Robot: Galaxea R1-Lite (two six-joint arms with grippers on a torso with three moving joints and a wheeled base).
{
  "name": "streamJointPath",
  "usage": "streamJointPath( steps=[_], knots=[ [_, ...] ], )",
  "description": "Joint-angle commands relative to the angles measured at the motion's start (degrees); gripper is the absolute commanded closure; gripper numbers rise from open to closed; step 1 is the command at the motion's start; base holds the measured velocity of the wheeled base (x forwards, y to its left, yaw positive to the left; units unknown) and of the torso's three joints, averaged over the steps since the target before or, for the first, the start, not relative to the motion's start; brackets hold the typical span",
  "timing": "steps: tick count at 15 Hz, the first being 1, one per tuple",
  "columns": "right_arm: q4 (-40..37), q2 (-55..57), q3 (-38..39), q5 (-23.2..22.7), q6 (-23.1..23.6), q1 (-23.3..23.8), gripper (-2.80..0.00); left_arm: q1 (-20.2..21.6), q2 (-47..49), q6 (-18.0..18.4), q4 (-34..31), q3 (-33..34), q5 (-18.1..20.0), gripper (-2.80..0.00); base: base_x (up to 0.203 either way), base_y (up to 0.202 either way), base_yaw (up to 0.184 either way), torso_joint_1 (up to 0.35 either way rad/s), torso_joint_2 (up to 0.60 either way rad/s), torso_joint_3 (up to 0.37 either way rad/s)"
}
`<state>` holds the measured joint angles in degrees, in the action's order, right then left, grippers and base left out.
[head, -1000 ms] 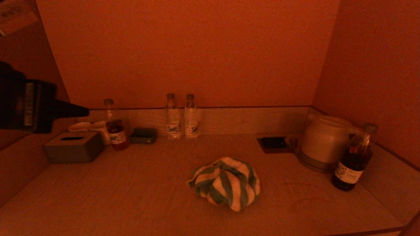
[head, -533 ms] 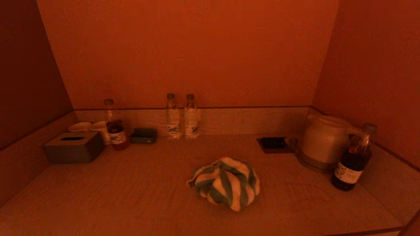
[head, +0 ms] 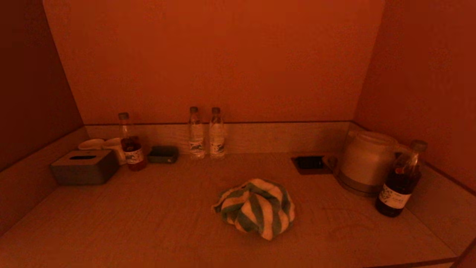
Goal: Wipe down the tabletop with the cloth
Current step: Pick up the tablecloth
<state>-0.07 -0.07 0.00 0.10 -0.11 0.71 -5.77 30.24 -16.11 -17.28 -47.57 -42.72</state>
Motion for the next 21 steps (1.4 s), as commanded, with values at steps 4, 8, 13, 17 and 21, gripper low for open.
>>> streamJointPath(
  steps=[4, 8, 13, 17, 21],
  knots=[
    [0.0, 0.1, 0.0, 0.0, 0.0, 0.0, 0.0, 4.6, -9.9, 1.9, 3.9, 7.1, 0.2, 0.0, 0.0, 0.0, 0.0, 0.0, 0.0, 0.0],
    [-0.1, 0.1, 0.0, 0.0, 0.0, 0.0, 0.0, 4.7, -16.6, 7.1, 7.7, 13.8, 10.6, 0.0, 0.0, 0.0, 0.0, 0.0, 0.0, 0.0],
    [0.0, 0.1, 0.0, 0.0, 0.0, 0.0, 0.0, 4.9, -29.4, 15.6, 16.6, 30.2, 37.0, 0.0, 0.0, 0.0, 0.0, 0.0, 0.0, 0.0],
    [0.0, 0.1, 0.0, 0.0, 0.0, 0.0, 0.0, 4.9, -30.2, 22.1, 29.1, 45.2, 45.0, 0.0, 0.0, 0.0, 0.0, 0.0, 0.0, 0.0],
    [-0.1, 0.1, 0.0, 0.0, 0.0, 0.0, 0.0, 5.0, -30.2, 22.3, 25.6, 47.4, 46.9, 0.0, 0.0, 0.0, 0.0, 0.0, 0.0, 0.0]
  ],
)
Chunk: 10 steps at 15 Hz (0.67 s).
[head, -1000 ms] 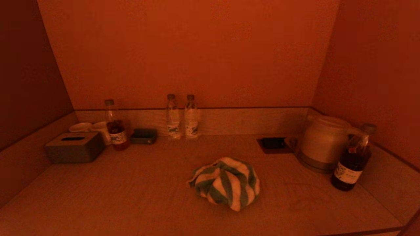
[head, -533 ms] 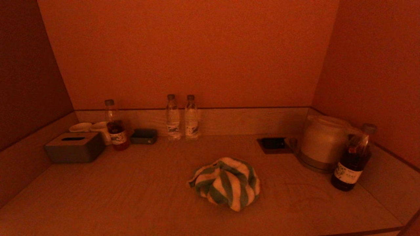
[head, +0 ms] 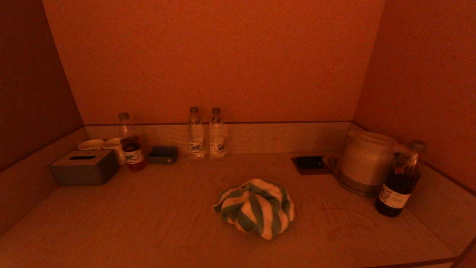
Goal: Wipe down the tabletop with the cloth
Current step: Pick up the tablecloth
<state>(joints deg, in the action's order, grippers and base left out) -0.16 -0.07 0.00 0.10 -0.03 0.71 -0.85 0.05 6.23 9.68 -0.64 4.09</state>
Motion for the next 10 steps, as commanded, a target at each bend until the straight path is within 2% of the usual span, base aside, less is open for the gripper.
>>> streamJointPath(
  steps=[1, 4, 6, 10],
  knots=[
    [0.1, 0.1, 0.0, 0.0, -0.1, 0.0, 0.0, 0.1, 0.0, -0.3, -4.9, 0.5, 0.4, 0.0, 0.0, 0.0, 0.0, 0.0, 0.0, 0.0],
    [0.1, 0.1, 0.0, 0.0, -0.1, 0.0, 0.0, 0.1, 0.0, -0.3, -6.3, 0.4, 0.0, 0.0, 0.0, 0.0, 0.0, 0.0, 0.0, 0.0],
    [0.0, 0.1, 0.0, 0.0, -0.1, 0.0, 0.0, 0.1, 0.0, -0.5, -10.1, 0.6, -0.4, 0.0, 0.0, 0.0, 0.0, 0.0, 0.0, 0.0],
    [0.1, 0.1, 0.0, 0.0, -0.1, 0.0, 0.0, 0.1, 0.0, -0.8, -10.1, 0.6, -0.5, 0.0, 0.0, 0.0, 0.0, 0.0, 0.0, 0.0]
  ],
)
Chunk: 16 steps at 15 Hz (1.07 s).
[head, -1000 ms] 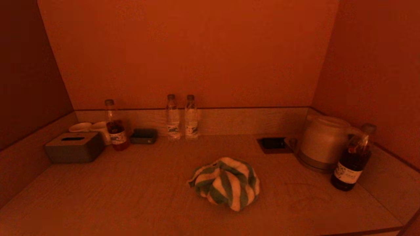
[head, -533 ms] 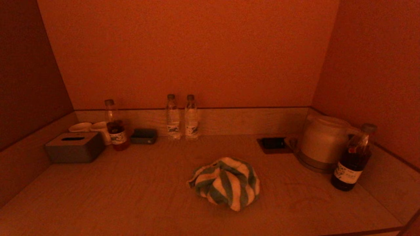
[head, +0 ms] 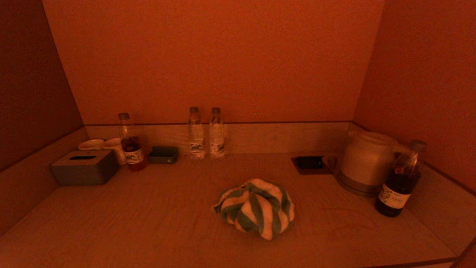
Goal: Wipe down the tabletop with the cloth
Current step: Pick up the tablecloth
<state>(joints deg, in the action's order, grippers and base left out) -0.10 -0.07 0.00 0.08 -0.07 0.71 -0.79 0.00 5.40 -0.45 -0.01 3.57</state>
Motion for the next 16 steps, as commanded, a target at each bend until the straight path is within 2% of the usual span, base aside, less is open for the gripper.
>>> streamJointPath(
  steps=[1, 13, 16],
  knots=[
    [0.0, 0.1, 0.0, 0.0, 0.0, 0.0, 0.0, 0.0, 0.0, 0.0, 0.0, 0.0, 0.0, 0.0, 0.0, 0.0, 0.0, 0.0, 0.0, 0.0],
    [-0.2, 0.1, -0.1, 0.1, 0.3, 0.0, 0.0, 0.0, 0.0, -0.2, 0.0, 0.0, 0.0, 0.0, 0.0, 0.0, 0.0, 0.0, 0.0, 0.0],
    [-3.8, 0.1, -1.8, 0.6, 0.6, 0.0, 0.0, 0.0, 0.0, -0.2, 0.0, 0.0, 0.0, 0.0, 0.0, 0.0, 0.0, 0.0, 0.0, 0.0]
  ],
)
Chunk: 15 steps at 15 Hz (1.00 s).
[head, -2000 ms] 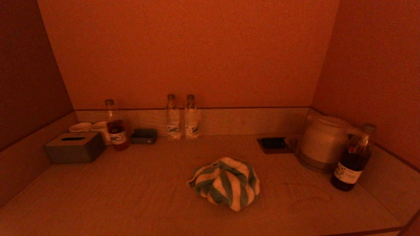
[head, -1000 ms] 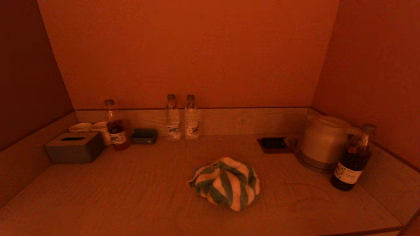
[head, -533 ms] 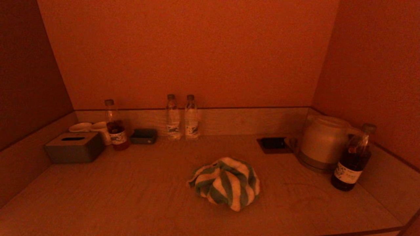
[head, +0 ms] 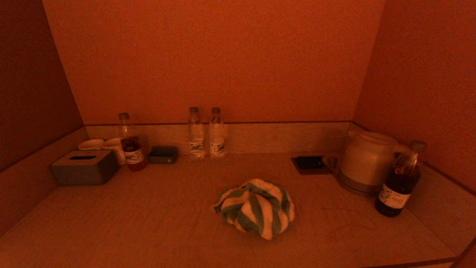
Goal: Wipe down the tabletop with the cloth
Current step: Pick up the tablecloth
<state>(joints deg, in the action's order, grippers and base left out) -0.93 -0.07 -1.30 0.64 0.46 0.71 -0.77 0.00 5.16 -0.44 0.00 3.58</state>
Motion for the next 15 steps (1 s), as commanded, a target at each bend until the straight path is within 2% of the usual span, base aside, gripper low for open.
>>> streamJointPath(
  steps=[1, 2, 4, 6, 11, 13, 15],
  knots=[
    [-2.9, 0.1, -0.5, 0.1, 0.1, 0.0, 0.0, 0.0, 0.0, 0.0, 0.0, 0.0, 0.0, 0.0, 0.0, 0.0, 0.0, 0.0, 0.0, 0.0],
    [-3.9, 0.2, -1.1, 0.6, 0.7, 0.0, 0.0, 0.0, 0.0, 0.0, 0.0, 0.0, 0.0, 0.0, 0.0, 0.0, 0.0, 0.0, 0.0, 0.0],
    [-7.2, 0.5, -7.7, 2.0, 2.7, 0.0, 0.0, 0.0, 0.0, 0.0, 0.0, 0.0, 0.0, 0.0, 0.0, 0.0, 0.0, 0.0, 0.0, 0.0],
    [-9.1, 0.7, -9.6, 2.8, 4.0, 0.0, 0.0, 0.0, 0.0, 0.0, 0.0, 0.0, 0.0, 0.0, 0.0, 0.0, 0.0, 0.0, 0.0, 0.0],
    [-8.9, 13.1, -18.6, 1.6, 7.4, 0.0, 0.0, 0.1, 0.0, 0.0, 0.0, 0.0, 0.0, 0.0, 0.0, 0.0, 0.0, 0.0, 0.0, 0.0],
    [-7.8, 14.9, -20.2, -0.2, 6.6, -0.1, 0.0, 0.0, 0.0, 0.0, 0.0, 0.0, 0.0, 0.0, 0.0, 0.0, 0.0, 0.0, 0.0, 0.0],
    [-6.0, 23.6, -23.2, -3.1, 5.4, -0.2, 0.0, 0.0, 0.0, 0.0, 0.0, 0.0, 0.0, 0.0, 0.0, 0.0, 0.0, 0.0, 0.0, 0.0]
  ],
)
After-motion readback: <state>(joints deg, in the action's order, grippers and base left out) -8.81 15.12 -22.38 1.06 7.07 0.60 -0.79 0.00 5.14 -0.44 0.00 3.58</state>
